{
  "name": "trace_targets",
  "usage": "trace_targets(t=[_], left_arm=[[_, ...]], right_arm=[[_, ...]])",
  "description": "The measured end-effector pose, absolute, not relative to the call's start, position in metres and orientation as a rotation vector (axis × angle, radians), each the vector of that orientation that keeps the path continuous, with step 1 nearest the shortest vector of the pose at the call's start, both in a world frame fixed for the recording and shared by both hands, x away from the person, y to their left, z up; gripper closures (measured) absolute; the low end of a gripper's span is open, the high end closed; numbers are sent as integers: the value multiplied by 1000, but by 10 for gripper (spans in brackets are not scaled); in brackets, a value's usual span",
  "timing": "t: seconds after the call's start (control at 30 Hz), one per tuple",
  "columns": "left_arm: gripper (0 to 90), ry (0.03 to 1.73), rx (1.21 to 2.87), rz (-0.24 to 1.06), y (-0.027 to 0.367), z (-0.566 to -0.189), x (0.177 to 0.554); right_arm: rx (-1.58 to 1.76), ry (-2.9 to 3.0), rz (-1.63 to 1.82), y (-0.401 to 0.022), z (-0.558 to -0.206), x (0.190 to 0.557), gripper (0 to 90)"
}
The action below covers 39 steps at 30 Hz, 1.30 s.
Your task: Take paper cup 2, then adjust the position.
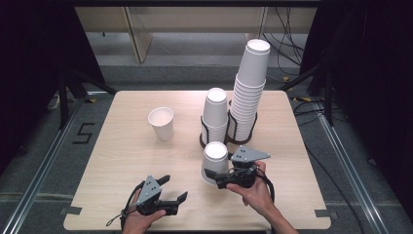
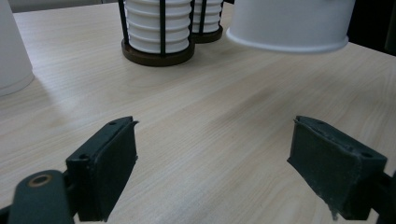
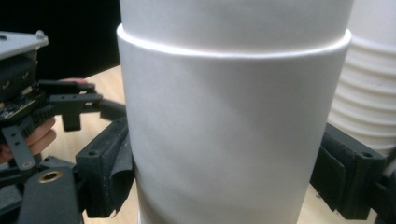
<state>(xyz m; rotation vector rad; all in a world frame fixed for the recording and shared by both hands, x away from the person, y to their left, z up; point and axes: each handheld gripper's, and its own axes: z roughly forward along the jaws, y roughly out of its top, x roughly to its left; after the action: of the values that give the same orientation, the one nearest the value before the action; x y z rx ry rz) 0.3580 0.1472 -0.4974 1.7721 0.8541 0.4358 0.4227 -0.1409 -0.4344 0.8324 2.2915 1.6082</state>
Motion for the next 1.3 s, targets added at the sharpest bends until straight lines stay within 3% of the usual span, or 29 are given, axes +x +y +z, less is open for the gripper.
trace_targets(t=[1.3], left_arm=[[136, 724, 1685, 402, 124, -495, 355]], right_arm=[[765, 2326, 1689, -97, -443, 406, 177]])
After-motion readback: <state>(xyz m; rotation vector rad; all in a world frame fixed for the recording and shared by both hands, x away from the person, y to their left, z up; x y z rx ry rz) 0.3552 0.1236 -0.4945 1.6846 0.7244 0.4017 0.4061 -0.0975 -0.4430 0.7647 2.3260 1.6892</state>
